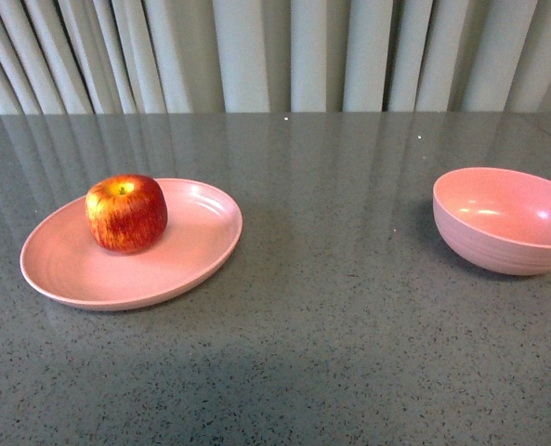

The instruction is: Move apple from plate to bowl

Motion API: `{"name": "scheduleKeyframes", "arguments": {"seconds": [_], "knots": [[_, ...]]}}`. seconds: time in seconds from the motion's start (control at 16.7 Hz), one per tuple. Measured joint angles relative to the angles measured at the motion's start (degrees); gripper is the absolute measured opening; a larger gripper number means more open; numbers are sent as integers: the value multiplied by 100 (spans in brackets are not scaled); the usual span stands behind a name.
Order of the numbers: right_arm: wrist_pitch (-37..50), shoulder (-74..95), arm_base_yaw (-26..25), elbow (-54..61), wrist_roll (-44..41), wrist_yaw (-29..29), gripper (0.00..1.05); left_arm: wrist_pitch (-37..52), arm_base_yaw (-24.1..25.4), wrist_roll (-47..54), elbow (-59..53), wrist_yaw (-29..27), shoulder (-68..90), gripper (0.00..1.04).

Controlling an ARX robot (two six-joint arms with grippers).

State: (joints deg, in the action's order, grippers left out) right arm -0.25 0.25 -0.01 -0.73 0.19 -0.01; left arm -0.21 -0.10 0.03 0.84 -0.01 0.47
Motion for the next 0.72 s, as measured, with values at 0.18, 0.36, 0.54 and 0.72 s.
{"name": "scheduleKeyframes", "arguments": {"seconds": [0.18, 0.36, 0.54, 0.72], "knots": [[0, 0, 0, 0, -2, 0, 98, 0, 0, 0, 0, 0, 0, 98], [0, 0, 0, 0, -2, 0, 98, 0, 0, 0, 0, 0, 0, 98], [0, 0, 0, 0, 0, 0, 98, 0, 0, 0, 0, 0, 0, 98], [0, 0, 0, 0, -2, 0, 98, 0, 0, 0, 0, 0, 0, 98]]}}
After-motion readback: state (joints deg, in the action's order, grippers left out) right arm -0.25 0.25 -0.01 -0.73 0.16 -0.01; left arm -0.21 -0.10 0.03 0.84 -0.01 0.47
